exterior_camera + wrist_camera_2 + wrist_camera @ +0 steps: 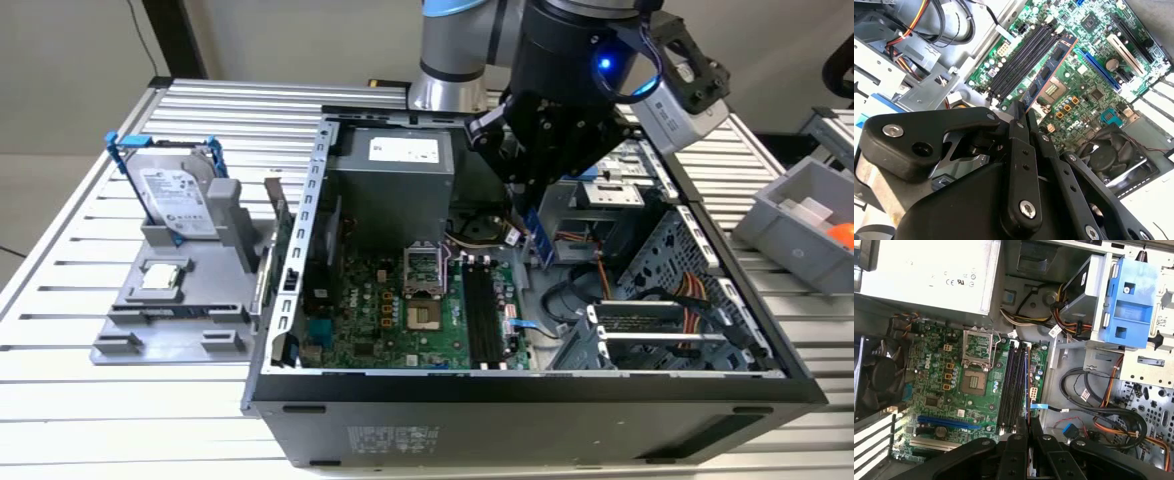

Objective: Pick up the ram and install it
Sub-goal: 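Insert the ram into the slot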

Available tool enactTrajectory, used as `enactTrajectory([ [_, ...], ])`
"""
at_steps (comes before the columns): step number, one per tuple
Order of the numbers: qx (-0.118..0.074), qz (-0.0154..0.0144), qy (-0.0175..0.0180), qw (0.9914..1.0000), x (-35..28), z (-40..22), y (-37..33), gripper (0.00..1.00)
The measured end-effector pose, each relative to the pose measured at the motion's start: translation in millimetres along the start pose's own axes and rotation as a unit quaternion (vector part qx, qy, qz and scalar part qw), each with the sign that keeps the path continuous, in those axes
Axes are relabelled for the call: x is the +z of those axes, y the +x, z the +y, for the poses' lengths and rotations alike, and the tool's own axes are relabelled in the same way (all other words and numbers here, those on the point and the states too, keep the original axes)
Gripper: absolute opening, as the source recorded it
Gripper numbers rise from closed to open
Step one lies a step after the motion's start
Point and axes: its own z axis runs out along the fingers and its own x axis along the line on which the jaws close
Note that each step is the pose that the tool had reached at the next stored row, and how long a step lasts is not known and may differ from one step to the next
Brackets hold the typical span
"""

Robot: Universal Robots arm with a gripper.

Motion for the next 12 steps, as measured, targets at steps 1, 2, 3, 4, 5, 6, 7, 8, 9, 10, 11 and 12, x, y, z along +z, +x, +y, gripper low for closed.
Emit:
enactTrajectory([
  [1, 0.000, 0.0000, 0.0001, 1.00000, 0.5, 0.0, 0.0, 0.00],
  [2, 0.000, 0.0001, 0.0001, 1.00000, 1.1, 0.0, 0.0, 0.00],
  [3, 0.000, 0.0000, 0.0001, 1.00000, 1.9, 0.0, 0.0, 0.00],
  [4, 0.000, 0.0001, 0.0001, 1.00000, 2.7, 0.0, 0.1, 0.00],
  [5, 0.000, 0.0001, 0.0002, 1.00000, 3.5, 0.0, 0.1, 0.00],
  [6, 0.000, 0.0001, 0.0002, 1.00000, 4.5, 0.0, 0.1, 0.00],
  [7, 0.000, 0.0001, 0.0001, 1.00000, 5.6, 0.0, 0.1, 0.00],
  [8, 0.000, 0.0001, 0.0002, 1.00000, 6.5, 0.0, 0.2, 0.00],
  [9, 0.001, 0.0001, 0.0001, 1.00000, 7.6, 0.0, 0.2, 0.00],
  [10, 0.001, 0.0001, 0.0002, 1.00000, 8.8, -0.1, 0.2, 0.00],
  [11, 0.002, 0.0001, 0.0002, 1.00000, 10.0, -0.1, 0.3, 0.00],
  [12, 0.004, 0.0001, 0.0003, 0.99999, 11.1, -0.1, 0.3, 0.00],
])
